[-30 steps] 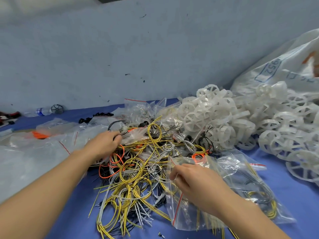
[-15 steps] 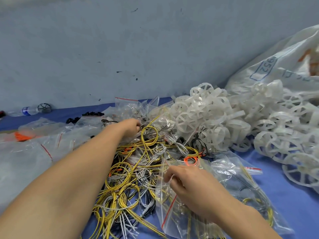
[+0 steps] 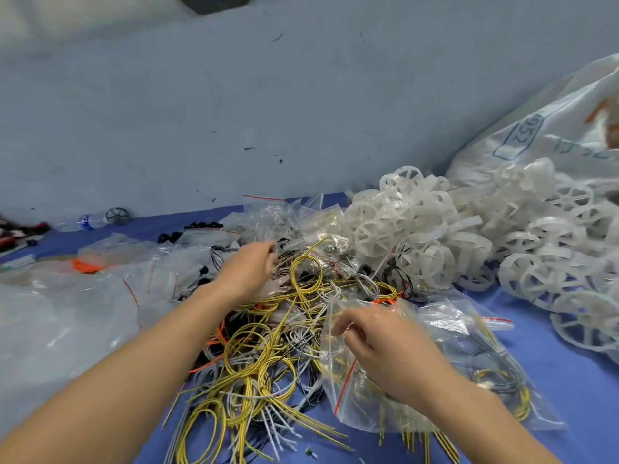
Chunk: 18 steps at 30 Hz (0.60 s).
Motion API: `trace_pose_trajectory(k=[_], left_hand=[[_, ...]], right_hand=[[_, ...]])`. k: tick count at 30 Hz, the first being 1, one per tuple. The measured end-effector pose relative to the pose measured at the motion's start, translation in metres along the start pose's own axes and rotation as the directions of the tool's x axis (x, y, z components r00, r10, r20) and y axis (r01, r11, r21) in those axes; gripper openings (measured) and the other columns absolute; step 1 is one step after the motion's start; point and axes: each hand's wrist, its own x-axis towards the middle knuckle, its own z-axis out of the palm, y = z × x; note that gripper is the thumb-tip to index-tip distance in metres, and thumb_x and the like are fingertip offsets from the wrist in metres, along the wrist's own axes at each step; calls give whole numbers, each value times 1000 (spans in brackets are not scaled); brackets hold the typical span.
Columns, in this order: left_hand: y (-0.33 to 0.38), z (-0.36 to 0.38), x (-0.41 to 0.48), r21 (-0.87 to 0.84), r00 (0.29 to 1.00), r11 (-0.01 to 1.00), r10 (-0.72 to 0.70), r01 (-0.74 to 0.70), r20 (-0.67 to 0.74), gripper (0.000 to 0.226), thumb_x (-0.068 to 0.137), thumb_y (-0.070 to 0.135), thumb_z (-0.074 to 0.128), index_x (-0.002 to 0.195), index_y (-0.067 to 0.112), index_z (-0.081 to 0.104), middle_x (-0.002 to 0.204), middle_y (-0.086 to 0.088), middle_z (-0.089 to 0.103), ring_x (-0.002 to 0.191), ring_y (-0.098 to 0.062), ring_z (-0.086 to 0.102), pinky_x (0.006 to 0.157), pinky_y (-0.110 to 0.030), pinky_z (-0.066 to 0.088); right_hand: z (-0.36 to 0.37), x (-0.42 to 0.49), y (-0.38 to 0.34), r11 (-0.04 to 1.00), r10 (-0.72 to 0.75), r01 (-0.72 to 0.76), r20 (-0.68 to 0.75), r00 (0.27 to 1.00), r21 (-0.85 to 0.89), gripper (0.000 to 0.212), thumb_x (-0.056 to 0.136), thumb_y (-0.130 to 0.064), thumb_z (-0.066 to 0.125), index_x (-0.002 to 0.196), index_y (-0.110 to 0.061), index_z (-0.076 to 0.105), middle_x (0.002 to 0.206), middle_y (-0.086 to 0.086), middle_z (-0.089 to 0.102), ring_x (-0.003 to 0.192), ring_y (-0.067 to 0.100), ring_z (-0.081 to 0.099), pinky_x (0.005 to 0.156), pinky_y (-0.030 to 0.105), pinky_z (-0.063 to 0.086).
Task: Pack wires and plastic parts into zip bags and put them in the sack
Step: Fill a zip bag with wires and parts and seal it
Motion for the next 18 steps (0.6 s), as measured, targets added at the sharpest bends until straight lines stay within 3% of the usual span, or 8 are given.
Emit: trace_pose_trajectory(k=[2,4,7,9,10,14,16,18], left_hand=[[16,-19,-17,-161,981,986,6,-39,-196,33,103,24,45,133,13,54,119,-2,64,104,-16,62,88,-30,51],[34,-33,-42,-421,965,903,-25,-90,-260,31,101,26,51,131,18,56,116,7,64,104,-10,62,88,-26,51],[58,-35,-92,-778,999,629,-34,-4,-33,21,93,28,63,114,30,67,94,9,73,83,-2,67,68,-16,55],[74,-24,-115,-825,994,562,39,66,106,21,91,24,67,110,32,70,94,15,73,81,3,67,64,-11,51],[82,-18,-122,-817,989,574,77,59,125,21,91,23,67,110,30,70,95,17,74,83,6,66,65,-11,49],[95,-10,-124,-629,988,774,147,-80,56,22,92,32,64,114,34,66,100,18,71,89,7,63,75,-15,49],[93,-10,-118,-610,968,789,201,-68,152,22,93,26,62,114,30,69,95,12,73,82,-2,64,77,-23,53],[95,-6,-115,-666,922,746,272,-20,277,15,90,13,60,96,20,72,77,7,69,66,-9,56,68,-27,49]], right_hand=[[1,-4,-1,999,29,-29,-48,998,18,21,98,-33,36,99,-39,55,93,-22,55,81,0,51,70,27,46],[2,-7,-2,998,57,-53,-112,992,37,19,98,-34,36,99,-39,54,95,-20,57,81,1,52,68,26,44],[1,-8,-6,994,76,-58,-200,977,93,10,98,-32,41,96,-39,48,83,-18,57,71,0,51,58,23,39],[0,-9,-10,992,71,-42,-249,966,121,6,96,-34,41,95,-40,42,74,-17,54,68,2,52,57,26,38],[-1,-10,-12,990,66,-30,-271,960,136,5,94,-36,40,95,-40,40,73,-16,54,69,5,53,58,31,41],[-9,-13,-18,985,65,-6,-335,940,175,6,93,-33,40,97,-37,39,73,-14,54,70,14,54,62,39,45],[-12,-13,-21,984,51,16,-362,931,179,6,93,-32,41,98,-35,40,73,-14,53,69,15,54,61,38,43],[-12,-14,-26,990,2,51,-385,923,128,6,94,-32,42,99,-34,40,75,-14,52,69,18,55,60,36,37]])
